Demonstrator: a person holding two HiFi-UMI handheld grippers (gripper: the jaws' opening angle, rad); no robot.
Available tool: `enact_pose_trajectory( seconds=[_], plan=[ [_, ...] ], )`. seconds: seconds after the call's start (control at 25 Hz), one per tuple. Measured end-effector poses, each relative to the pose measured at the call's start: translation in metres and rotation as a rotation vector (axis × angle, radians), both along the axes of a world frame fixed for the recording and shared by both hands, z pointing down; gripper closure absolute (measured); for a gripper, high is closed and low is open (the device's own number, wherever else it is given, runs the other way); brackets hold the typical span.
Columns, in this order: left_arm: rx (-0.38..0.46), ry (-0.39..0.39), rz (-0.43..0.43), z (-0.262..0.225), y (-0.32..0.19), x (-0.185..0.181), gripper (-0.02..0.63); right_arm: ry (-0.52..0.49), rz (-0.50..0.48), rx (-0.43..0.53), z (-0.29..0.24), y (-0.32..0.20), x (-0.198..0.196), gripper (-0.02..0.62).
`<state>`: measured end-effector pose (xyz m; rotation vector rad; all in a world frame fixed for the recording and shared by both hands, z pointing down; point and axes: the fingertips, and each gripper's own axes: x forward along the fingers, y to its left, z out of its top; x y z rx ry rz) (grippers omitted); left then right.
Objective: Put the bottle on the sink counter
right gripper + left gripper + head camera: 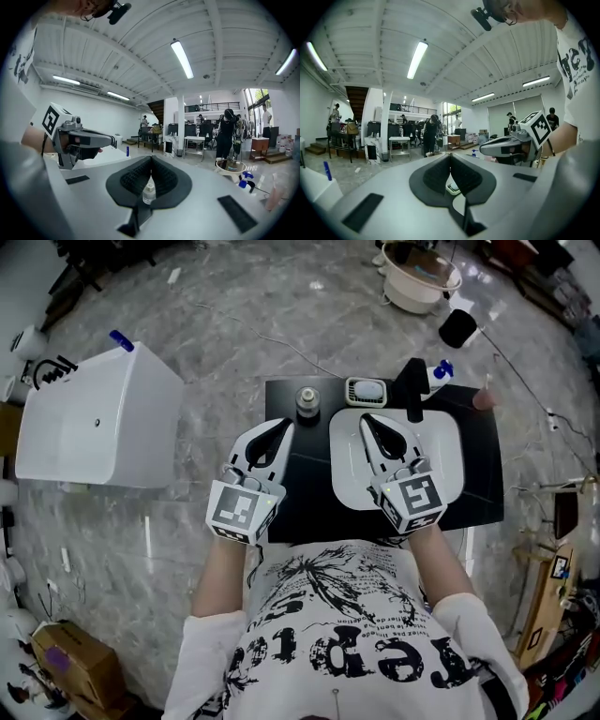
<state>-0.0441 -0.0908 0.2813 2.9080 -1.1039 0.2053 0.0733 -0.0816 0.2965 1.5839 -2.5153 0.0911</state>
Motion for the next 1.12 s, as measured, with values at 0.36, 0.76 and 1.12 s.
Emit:
enact_pose_trajectory(
  seconds=[0.36, 0.76, 1.12],
  plan=[
    [0.006, 0.044, 0.022, -0.019, 0.013, -0.010, 0.591, 0.037, -0.043, 0.018, -0.012, 0.016, -0.007, 0.581],
    [0.015, 0.032, 0.052, -0.017, 0.009, -0.003, 0.591, 0.052, -0.070, 0.000, -0.007, 0.011, -0.012, 0.583],
    [0.039, -0.007, 0.043, -0.017, 0.005, 0.000, 0.591, 0.035, -0.070, -0.004, -0.002, 0.005, -0.013, 0.583]
  ],
)
